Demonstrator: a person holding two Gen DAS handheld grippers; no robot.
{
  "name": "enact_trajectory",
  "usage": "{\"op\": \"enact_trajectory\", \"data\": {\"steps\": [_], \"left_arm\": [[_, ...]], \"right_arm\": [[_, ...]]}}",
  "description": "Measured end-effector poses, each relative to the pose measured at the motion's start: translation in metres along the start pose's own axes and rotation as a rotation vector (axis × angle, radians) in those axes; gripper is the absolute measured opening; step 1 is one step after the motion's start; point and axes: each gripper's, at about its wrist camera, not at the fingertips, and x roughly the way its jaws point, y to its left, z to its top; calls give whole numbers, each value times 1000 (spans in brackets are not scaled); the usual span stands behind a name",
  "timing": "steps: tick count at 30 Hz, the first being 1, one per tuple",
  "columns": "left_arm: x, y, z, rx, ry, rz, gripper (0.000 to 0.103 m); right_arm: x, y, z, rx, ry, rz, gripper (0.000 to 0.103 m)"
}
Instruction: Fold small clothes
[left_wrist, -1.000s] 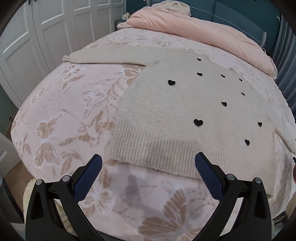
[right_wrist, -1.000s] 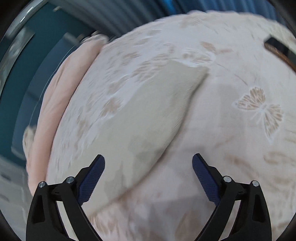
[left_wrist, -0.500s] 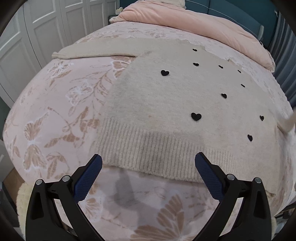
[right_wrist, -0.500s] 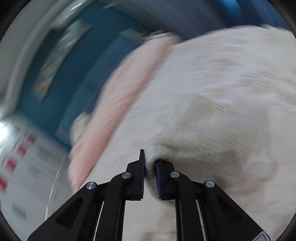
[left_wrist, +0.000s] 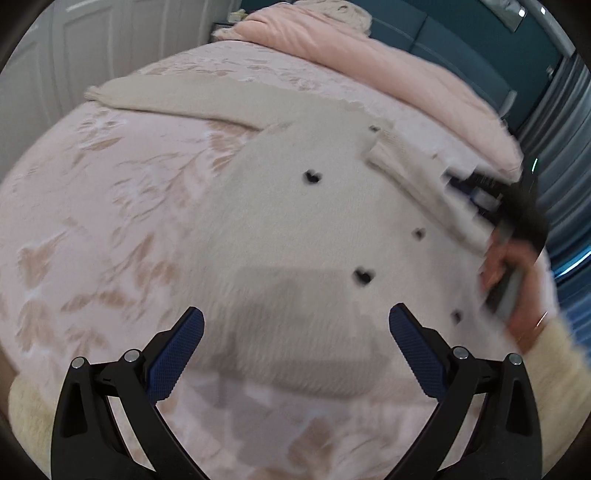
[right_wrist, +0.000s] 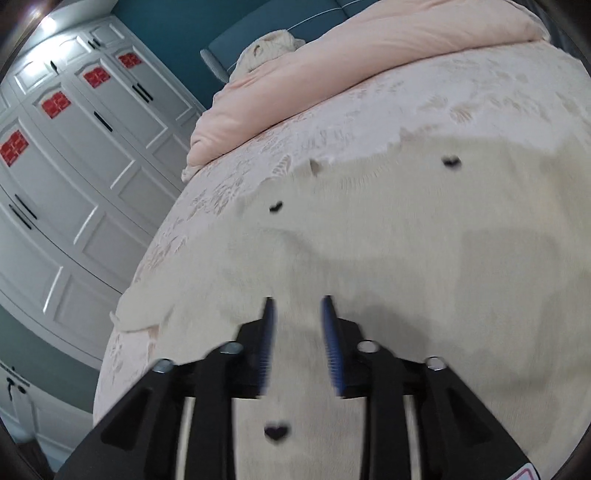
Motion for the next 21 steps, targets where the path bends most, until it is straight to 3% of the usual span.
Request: {"op": "enact_trajectory", "data": {"steps": [1,3,7,9,11,13,15,16,17,18,19,20,21], "left_arm": [[4,-2,11,-6,-4,-42,98],[15,-9,35,-16,-16,-120,98],[69,-37,96,-72,24,-247,98],[111,-56,121,-106,75,-265,98],[150,-71,136,-151,119,-257,98],[190,-80,146,-238,172,-235,97],[207,-85,150,-299,167,-238,94],[211,-89,153,-307,157,-225,85],[214,-93,156,-300,153,-216,64],[217,-98,160,-282,159,-207,50],[218,-101,164,-270,162,-213,22],[215,-102,169,-257,154,-213,13],[209,-103,177,-239,125,-221,13]], "right_arm": [[-13,-7,-10,21,-30,-12,54],[-35,-27,-26,53,-84,-41,58],[-71,-89,-53,121,-134,-223,58],[-79,-113,-62,176,-140,-246,55],[-87,-124,-78,206,-182,-193,55],[-81,-114,-79,162,-190,-235,63],[-72,-103,-77,102,-181,-275,73],[-69,-99,-77,65,-171,-299,77],[-66,-97,-78,39,-161,-314,79],[-66,-96,-81,31,-152,-315,80],[-65,-97,-81,29,-154,-308,80],[-68,-99,-84,37,-159,-294,80],[-73,-101,-86,48,-165,-277,80]]}}
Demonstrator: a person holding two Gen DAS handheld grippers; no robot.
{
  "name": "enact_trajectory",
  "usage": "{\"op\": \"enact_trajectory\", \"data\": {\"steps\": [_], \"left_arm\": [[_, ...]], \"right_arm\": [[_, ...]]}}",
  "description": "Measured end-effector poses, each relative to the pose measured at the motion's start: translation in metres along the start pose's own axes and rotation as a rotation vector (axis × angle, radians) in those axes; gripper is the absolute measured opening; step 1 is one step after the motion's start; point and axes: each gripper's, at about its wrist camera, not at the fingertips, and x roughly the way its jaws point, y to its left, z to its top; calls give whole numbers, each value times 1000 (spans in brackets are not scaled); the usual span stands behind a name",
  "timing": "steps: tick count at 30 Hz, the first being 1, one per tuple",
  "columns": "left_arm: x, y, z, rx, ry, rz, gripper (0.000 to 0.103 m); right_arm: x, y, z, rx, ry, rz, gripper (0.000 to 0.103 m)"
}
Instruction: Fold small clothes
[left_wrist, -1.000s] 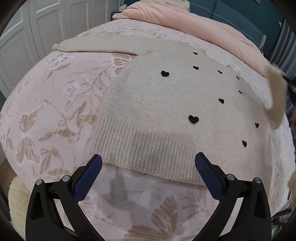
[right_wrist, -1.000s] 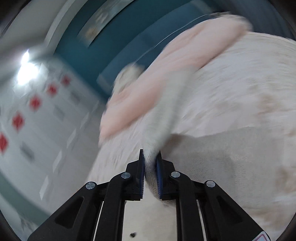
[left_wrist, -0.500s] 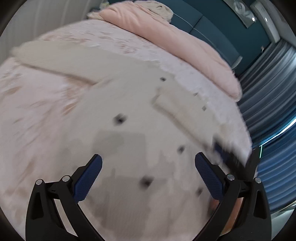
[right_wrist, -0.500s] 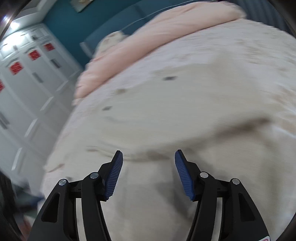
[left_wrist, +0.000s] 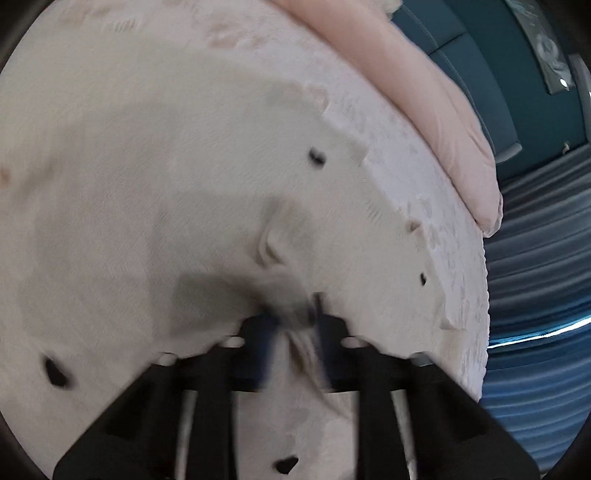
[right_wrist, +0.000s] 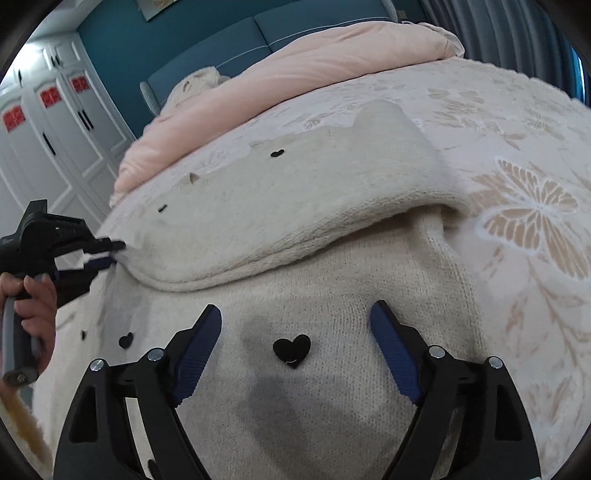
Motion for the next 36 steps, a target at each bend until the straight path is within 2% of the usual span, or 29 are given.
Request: {"op": "enact_trajectory", "data": {"steps": [1,2,4,6,8,10,12,13,14,16,18,19,20,21,22,23,24,25,26,28,30,31,32,33,34,36], "left_arm": [[-8,-3,6,23,-31,-32,6],[-19,-8,13,55,-69,-71,6],[-31,-11,23,87,-125,-84,6],[-30,-9,23,102,-118,-64,6],[-25,-3,20,104,-90,-29,6],[-26,11,16,83,-88,-31,6],[-25,21,16,49,-84,-40,6],[-24,25,16,33,-83,-41,6],[-26,27,18,25,-84,-51,6],[-31,24,18,47,-100,-56,6],[-36,14,22,96,-125,-51,6],[-35,11,23,109,-128,-42,6],[-32,11,24,118,-123,-28,6],[-23,14,23,136,-105,14,6],[-16,17,21,139,-88,37,6],[-7,24,17,136,-63,63,6],[1,33,12,118,-32,93,7],[2,44,7,88,-23,77,9],[-2,50,5,67,-32,52,10],[-21,68,2,14,-64,7,11],[-50,96,3,-48,-116,-23,27],[-67,114,5,-84,-145,-31,40],[-82,132,10,-120,-171,-23,47],[-104,159,18,-174,-211,8,50],[-119,180,26,-211,-240,34,55],[-156,229,48,-284,-315,128,56]], "right_arm": [[-3,-3,-1,16,-5,19,80],[-4,-5,-1,25,-7,29,80],[-8,-4,1,35,-3,28,80],[-14,-5,8,67,-9,55,81],[-19,-15,19,161,-36,95,81],[-16,-30,30,265,-48,118,81],[-7,-41,39,332,-25,123,81],[4,-50,44,383,16,133,77],[11,-58,48,429,38,138,71],[7,-67,58,493,5,182,8],[-11,-69,70,490,-79,229,10],[-16,-69,71,467,-108,212,9],[-16,-68,71,432,-114,158,9],[-8,-69,68,399,-76,82,9],[9,-73,59,387,12,8,7],[14,-75,51,396,39,-10,6],[8,-74,45,405,18,2,7],[-5,-63,43,379,-3,-24,15],[-15,-54,41,347,-13,-54,19],[-37,-27,28,278,-28,-82,41],[-50,-1,11,199,-32,-75,49],[-56,18,-2,123,-31,-84,52],[-59,37,-18,38,-25,-92,54],[-62,41,-27,2,-22,-94,58],[-60,59,-44,-62,-11,-91,65],[-50,68,-70,-75,33,-70,72]]}}
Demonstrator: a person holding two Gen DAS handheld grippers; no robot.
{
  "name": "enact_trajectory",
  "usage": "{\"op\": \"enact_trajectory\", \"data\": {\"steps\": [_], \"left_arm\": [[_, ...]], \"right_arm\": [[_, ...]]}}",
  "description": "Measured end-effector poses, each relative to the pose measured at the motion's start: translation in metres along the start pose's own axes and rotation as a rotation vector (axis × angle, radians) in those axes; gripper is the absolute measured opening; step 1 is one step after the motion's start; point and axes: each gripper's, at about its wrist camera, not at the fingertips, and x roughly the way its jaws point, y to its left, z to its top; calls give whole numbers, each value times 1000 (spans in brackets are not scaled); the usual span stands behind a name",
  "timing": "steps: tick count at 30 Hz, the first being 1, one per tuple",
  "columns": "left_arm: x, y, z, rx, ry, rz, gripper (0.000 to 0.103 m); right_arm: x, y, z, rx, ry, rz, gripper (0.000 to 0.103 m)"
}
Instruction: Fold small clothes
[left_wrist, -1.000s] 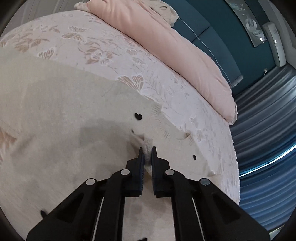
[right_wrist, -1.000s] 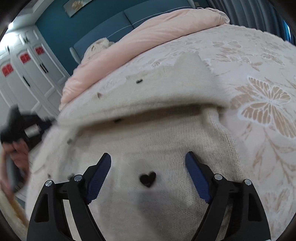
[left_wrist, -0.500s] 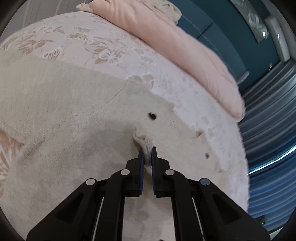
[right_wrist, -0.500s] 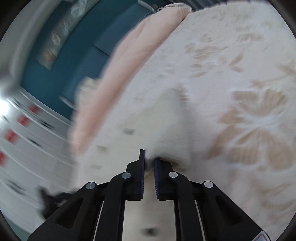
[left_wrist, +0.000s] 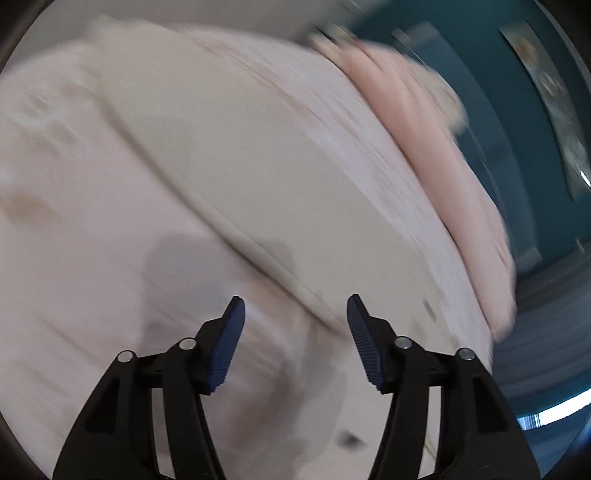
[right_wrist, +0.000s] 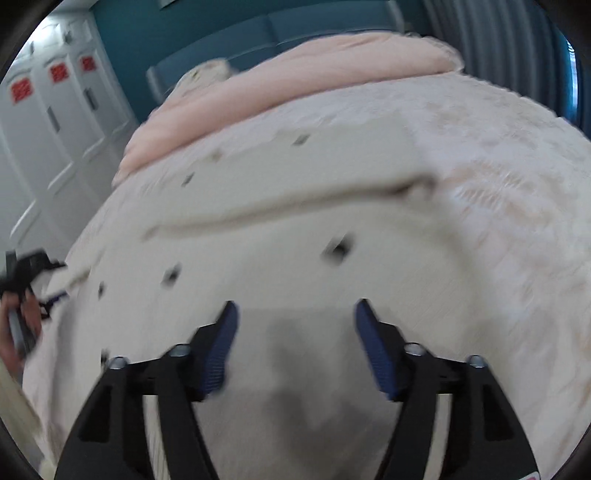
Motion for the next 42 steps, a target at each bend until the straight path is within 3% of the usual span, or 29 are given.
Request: {"op": "enact_trajectory", "data": {"steps": [2,3,5,7,10,12,13,15,16,20,22,26,28,29,33,35,38,40,42], "left_arm": [[-16,37,42,-57,-76,87,58],[-23,55,64,-88,-115,132,58],[-29,86,104,-140,-168,211,59],[-28,106,128,-182,-167,231,59],[-19,125,153,-243,-162,202,59],[-12,119,164,-229,-155,191,57],[-8,116,164,-213,-147,187,49],[6,105,173,-169,-103,163,27],[9,104,171,-156,-79,163,11],[-2,80,171,-129,-105,123,9],[-19,45,165,-60,-120,85,9],[-53,-68,123,205,-132,-36,9],[-67,-137,77,354,-116,-137,9],[-70,-154,62,386,-106,-166,9],[-57,-238,-47,524,50,-317,11],[-36,-254,-104,569,133,-329,18],[-14,-247,-165,623,183,-273,25],[-4,-225,-193,603,219,-213,33],[2,-200,-199,527,272,-202,35]], "right_arm": [[6,10,-13,-65,-25,-66,74],[9,19,-12,-106,-19,-88,84],[17,26,-12,-142,8,-98,88],[20,25,-12,-146,7,-93,92],[22,31,-14,-158,9,-98,94],[25,35,-16,-183,8,-127,95],[28,33,-15,-189,8,-133,96],[26,31,-18,-187,6,-131,97],[26,29,-18,-184,6,-126,98],[28,29,-18,-185,5,-123,98],[27,28,-18,-182,1,-118,98],[26,26,-19,-174,-6,-106,98],[25,25,-19,-170,-8,-98,98],[25,24,-19,-168,-9,-93,98],[25,22,-18,-156,-10,-74,98],[24,20,-17,-148,-11,-62,98],[23,19,-13,-141,-1,-51,98],[21,16,-9,-123,15,-27,98],[17,16,0,-104,33,-15,97]]}}
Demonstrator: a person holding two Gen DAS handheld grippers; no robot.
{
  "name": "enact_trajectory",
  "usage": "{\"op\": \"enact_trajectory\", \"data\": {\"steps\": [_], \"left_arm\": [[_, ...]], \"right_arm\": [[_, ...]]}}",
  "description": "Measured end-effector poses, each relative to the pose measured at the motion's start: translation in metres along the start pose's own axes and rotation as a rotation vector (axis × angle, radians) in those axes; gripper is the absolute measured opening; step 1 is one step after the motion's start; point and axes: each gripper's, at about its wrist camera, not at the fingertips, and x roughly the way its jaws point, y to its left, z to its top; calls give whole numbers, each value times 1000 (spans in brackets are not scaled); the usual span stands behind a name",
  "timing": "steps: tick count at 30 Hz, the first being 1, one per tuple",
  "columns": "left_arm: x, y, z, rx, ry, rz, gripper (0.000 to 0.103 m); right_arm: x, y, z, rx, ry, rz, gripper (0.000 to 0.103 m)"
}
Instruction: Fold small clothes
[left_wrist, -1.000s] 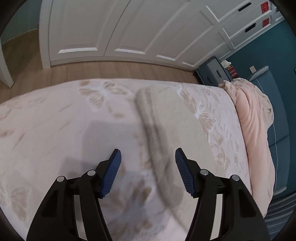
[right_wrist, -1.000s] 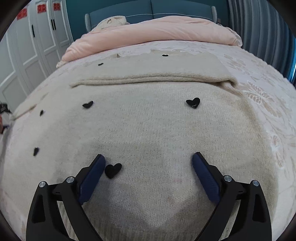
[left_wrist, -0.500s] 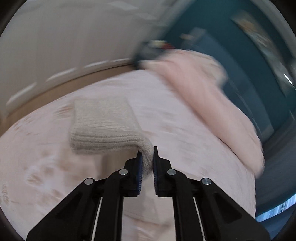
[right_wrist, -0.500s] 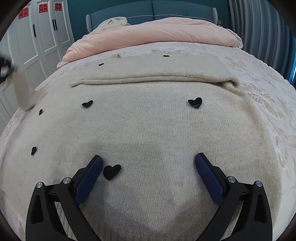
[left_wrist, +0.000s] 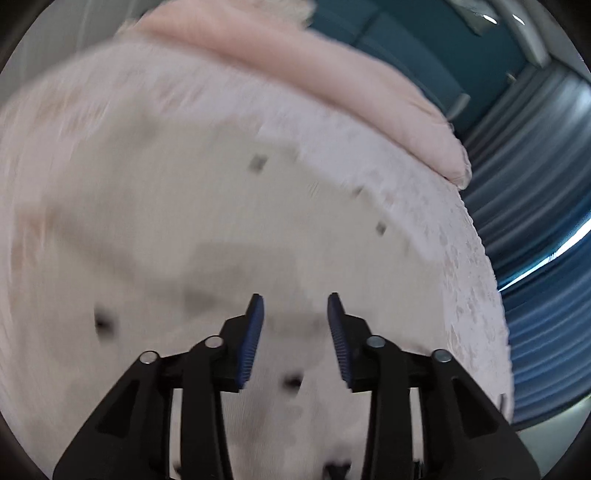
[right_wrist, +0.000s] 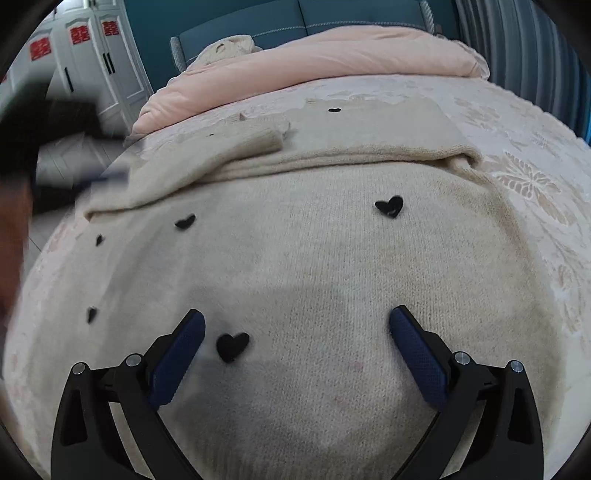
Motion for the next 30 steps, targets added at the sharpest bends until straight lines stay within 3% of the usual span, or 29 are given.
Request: {"op": "enact_trajectory", "data": {"steps": [2,5,7,10,12,15,17,19,21,24,30], "left_arm": [[-3,25,-10,-64,31,-4,35],[-17,65,-5,-114,12,35,35],[-21,88,12,-173,-5,47,36],[-36,116,26,-300,-39,0,37],[-41,128,33,-349,-62,-17,37],[-44,152,39,-434,-75,-48,37],[-36,164,42,-519,-79,-85,37],[-28,177,49,-601,-83,-106,37],[-21,188,55,-680,-91,-123,37],[-14,197,62,-765,-97,-143,37],[3,190,76,-768,-98,-93,34]], "right_arm": [[-16,-2,21,54,-45,45,95],[-23,4,68,100,-106,91,95],[-6,11,102,95,-64,96,95],[39,12,143,149,-9,65,95],[65,14,153,174,52,35,95],[104,17,155,244,149,53,80],[112,22,154,248,153,56,62],[116,31,158,240,167,76,10],[107,38,170,246,151,128,11],[78,51,207,202,53,193,10],[8,65,273,129,-141,291,10]]}}
